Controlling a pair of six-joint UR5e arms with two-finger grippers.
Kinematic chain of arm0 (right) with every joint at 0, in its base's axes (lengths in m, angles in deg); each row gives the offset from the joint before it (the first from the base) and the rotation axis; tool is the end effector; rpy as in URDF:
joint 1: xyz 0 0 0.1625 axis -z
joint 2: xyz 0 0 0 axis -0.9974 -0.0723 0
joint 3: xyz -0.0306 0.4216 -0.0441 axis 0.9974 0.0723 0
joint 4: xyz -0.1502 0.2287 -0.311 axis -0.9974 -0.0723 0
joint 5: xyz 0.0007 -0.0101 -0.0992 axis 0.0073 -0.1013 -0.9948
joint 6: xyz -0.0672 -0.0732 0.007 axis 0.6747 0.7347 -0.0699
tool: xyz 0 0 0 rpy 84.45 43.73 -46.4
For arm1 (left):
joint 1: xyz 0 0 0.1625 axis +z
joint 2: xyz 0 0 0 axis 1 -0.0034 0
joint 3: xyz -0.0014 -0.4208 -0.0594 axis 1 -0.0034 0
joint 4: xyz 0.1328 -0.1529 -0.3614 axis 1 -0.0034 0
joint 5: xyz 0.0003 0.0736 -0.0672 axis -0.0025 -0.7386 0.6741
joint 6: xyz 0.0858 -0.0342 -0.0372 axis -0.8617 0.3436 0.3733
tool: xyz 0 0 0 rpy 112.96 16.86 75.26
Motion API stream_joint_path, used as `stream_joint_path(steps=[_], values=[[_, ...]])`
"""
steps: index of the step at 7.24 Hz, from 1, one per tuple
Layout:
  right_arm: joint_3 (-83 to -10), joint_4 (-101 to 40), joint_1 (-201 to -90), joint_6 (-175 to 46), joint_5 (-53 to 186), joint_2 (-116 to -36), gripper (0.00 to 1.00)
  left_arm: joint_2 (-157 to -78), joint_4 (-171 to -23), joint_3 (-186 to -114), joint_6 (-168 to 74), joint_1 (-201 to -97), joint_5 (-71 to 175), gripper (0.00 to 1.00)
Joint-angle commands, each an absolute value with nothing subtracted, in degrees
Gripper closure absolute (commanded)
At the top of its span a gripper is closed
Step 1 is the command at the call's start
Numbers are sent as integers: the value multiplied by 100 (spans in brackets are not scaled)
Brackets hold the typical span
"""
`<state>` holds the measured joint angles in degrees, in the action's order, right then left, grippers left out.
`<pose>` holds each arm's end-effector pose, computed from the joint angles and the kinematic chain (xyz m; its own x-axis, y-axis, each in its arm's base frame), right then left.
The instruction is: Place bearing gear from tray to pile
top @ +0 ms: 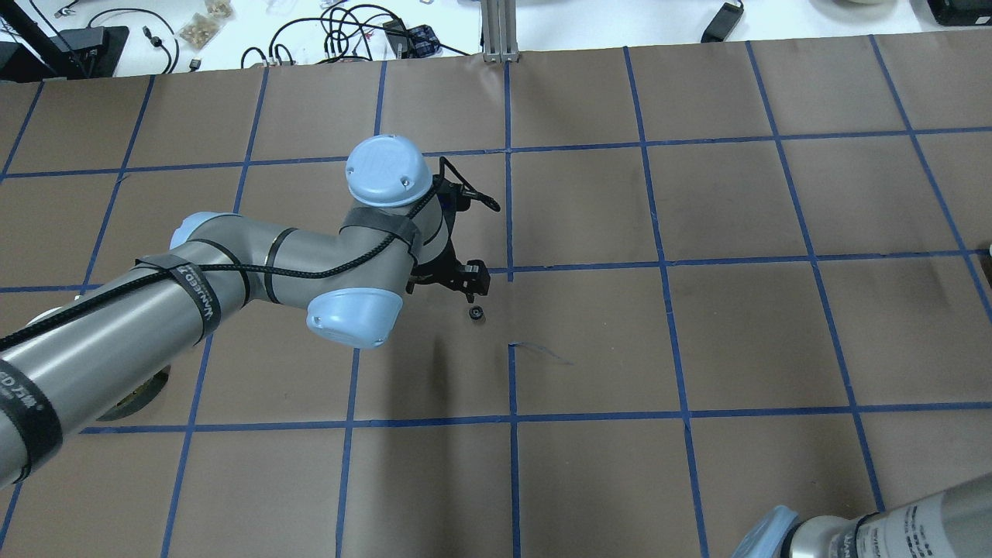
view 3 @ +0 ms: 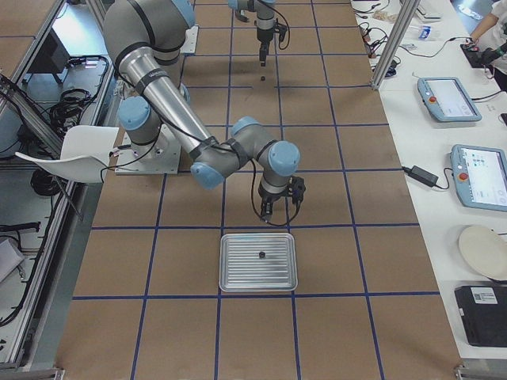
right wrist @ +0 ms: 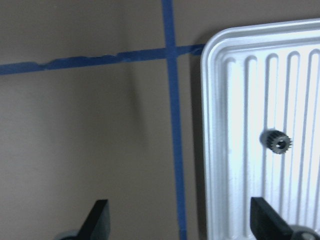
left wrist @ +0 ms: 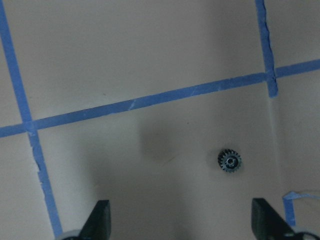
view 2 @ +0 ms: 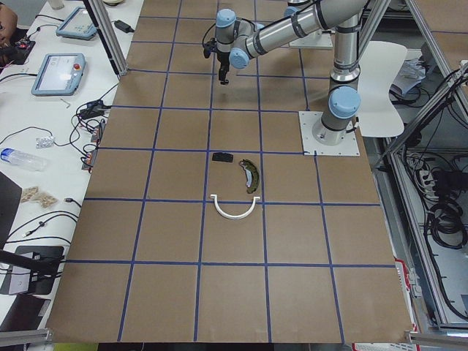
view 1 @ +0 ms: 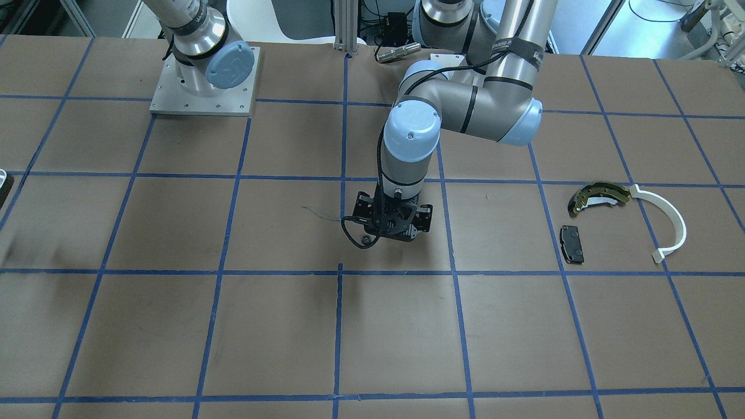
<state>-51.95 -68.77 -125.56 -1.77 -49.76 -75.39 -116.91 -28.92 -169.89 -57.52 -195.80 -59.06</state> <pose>-0.3688 -0.4723 0.2646 -0.9977 0.0676 -0.0071 0.0668 0.9942 0.0840 -0.2786 -0.4843 0.2180 -0.9783 0.2066 0.0124 0.2061 0.9780 -0.0323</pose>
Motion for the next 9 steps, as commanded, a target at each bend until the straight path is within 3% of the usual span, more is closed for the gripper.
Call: stream_joint_path(steps=[1, 3, 4, 5, 7, 9], values=[[-5176, -7535, -11893, 594, -4894, -6936, 0, -11983, -2585, -16983, -5739, -19685, -5903, 2], [-5193, -8368, -11855, 1059, -4876, -6591, 0, -12097, -2506, -16974, -5739, -19808, -5903, 10], [-5167, -8380, -11855, 1226, -4884, -6581, 17, -12141, -2505, -16983, -5739, -19843, -5903, 16], [-5158, -8380, -11855, 1297, -4876, -6555, 22, -12185, -2496, -16974, -5739, -19844, -5903, 23], [-5114, -8380, -11855, 1315, -4587, -6502, 22, -12195, -2496, -16974, -5748, -19861, -5903, 36], [-5114, -8380, -11855, 1298, -4533, -6389, 23, -12203, -2496, -16974, -5748, -19861, -5894, 37]])
